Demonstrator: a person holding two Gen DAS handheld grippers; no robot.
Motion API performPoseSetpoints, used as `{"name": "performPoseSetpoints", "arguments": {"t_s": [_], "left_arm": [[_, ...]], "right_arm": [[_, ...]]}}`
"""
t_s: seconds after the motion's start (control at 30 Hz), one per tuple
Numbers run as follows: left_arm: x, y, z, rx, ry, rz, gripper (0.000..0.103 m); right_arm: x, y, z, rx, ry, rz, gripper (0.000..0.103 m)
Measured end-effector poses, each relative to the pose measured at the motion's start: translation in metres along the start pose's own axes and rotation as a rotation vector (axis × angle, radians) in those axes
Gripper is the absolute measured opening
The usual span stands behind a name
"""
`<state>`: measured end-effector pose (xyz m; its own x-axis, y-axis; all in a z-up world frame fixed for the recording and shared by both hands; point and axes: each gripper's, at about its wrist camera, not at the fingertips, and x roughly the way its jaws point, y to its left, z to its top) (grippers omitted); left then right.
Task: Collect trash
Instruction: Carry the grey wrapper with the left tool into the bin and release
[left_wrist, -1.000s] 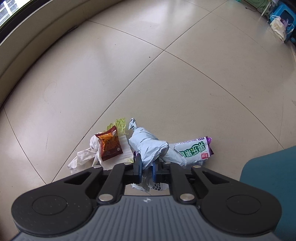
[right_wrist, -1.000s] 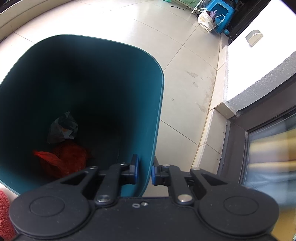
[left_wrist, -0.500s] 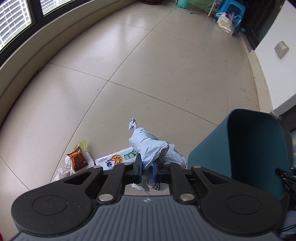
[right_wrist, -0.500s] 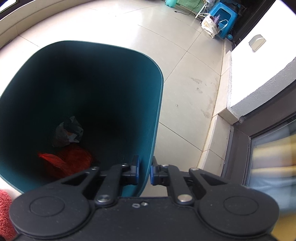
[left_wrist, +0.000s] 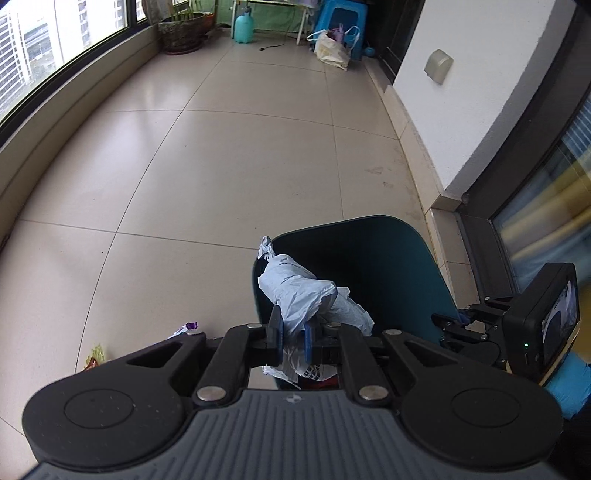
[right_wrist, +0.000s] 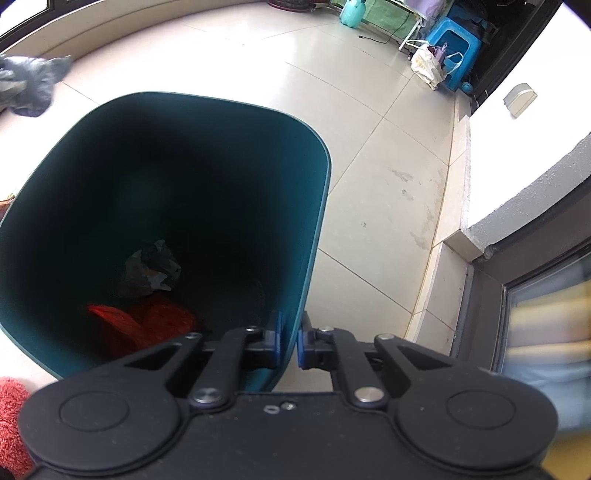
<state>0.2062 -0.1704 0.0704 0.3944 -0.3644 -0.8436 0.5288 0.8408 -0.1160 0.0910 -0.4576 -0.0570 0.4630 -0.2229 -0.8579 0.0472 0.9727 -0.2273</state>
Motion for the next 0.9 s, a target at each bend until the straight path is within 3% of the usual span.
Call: {"name": "performPoseSetpoints", "arguments": {"t_s": [0.43, 0.67, 0.9], "left_arm": [[0.102, -0.048, -0.001, 0.065, 0.146, 0.021, 0.009], [0.172, -0.049, -0.013, 0.07, 0.271, 0.083, 0.01], [0.211, -0.043, -0.022, 0.025, 0.383, 0.074, 0.01]], "right_arm": [[-0.006, 0.011, -0.002, -0.021, -0.018, -0.011, 0.007], [-0.011, 0.016, -0.005, -0.033, -0.028, -0.005, 0.009], [-0.011, 0.018, -0.004, -0.041, -0.035, -0.008, 0.009]]}}
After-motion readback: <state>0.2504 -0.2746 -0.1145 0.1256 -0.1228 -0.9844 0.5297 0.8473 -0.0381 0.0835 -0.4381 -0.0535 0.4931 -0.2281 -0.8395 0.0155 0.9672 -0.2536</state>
